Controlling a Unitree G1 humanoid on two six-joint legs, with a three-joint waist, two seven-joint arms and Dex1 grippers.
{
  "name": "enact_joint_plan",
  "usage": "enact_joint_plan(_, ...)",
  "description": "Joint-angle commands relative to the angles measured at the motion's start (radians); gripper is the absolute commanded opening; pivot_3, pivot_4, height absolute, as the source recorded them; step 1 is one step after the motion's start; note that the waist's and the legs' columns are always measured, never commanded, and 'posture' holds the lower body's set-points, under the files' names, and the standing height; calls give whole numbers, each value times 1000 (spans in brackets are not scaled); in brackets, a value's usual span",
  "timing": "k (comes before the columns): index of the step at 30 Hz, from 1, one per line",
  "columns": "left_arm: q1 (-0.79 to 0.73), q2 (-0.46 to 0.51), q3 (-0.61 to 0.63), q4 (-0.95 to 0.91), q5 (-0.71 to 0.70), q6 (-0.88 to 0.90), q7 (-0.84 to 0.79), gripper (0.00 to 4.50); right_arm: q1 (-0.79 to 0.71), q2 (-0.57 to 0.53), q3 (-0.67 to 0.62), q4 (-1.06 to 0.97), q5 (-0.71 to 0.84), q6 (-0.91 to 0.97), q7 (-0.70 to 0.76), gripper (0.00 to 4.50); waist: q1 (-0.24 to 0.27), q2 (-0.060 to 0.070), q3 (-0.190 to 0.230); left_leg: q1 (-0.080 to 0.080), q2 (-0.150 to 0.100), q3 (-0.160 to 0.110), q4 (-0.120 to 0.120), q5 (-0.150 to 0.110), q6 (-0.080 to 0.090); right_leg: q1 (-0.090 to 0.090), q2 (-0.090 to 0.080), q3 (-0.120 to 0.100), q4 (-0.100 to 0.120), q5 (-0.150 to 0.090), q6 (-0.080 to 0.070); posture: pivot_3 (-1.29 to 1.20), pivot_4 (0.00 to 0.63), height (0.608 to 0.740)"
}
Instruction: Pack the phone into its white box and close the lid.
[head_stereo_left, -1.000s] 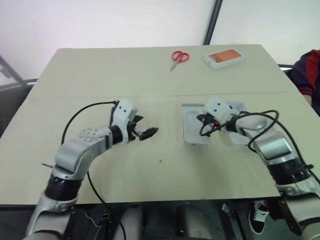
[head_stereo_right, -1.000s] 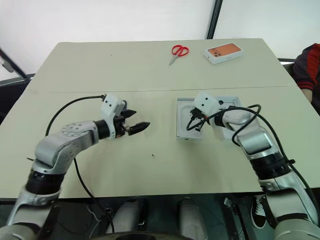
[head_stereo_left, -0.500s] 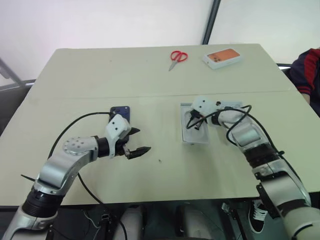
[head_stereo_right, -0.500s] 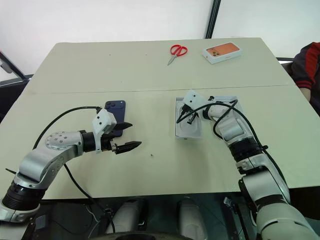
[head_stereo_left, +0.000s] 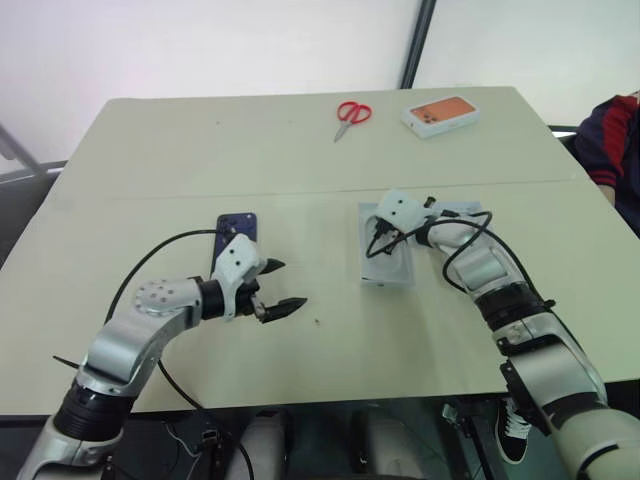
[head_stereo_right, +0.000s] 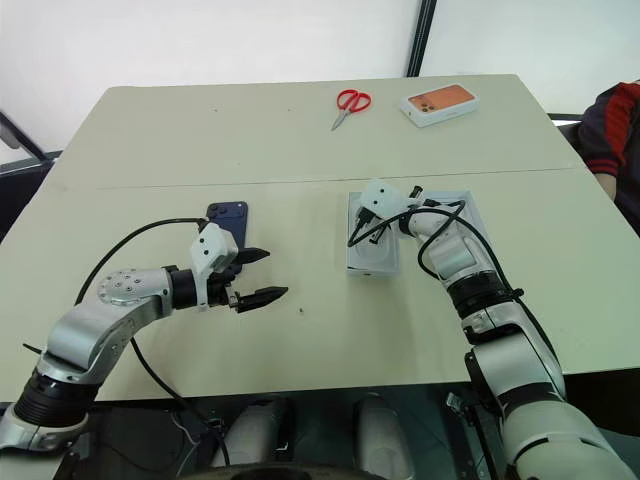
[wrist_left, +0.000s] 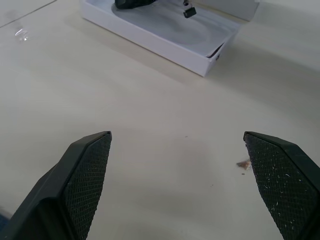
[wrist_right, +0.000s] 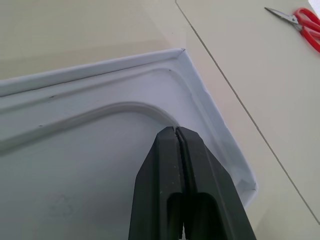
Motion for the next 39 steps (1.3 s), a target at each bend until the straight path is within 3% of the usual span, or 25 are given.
enact_joint_plan(1,11,4,13,-37,0,-11,0,4455,54,-63,-56,-172,63,9,103,56,5,1,0,0,0,0,0,0,0,0,0,0,0,0,0,0,150,740)
enact_joint_plan(9,29,11,27,-33,5,-18,2,4455,225,-180,-118,-485,181,155,273,56,1,1,1,0,0,0,0,-1,1,0,0,0,0,0,0,0,150,740)
enact_joint_plan(21,8,-10,11,-3,23,-27,-16,4455,302,-205,-42,-498,88,154,275,56,4,1,0,0,0,0,0,-1,1,0,0,0,0,0,0,0,150,740)
enact_joint_plan(30,44,-3,29,-22,24,-24,-8,4455,284,-239,-164,-607,193,156,308,56,5,1,1,0,0,0,0,-1,1,0,0,0,0,0,0,0,150,740)
enact_joint_plan(39,66,2,39,-23,24,-28,-3,4455,415,-356,-195,-770,355,267,489,56,6,1,1,0,0,-1,0,-1,2,1,-1,0,-1,0,0,0,150,740)
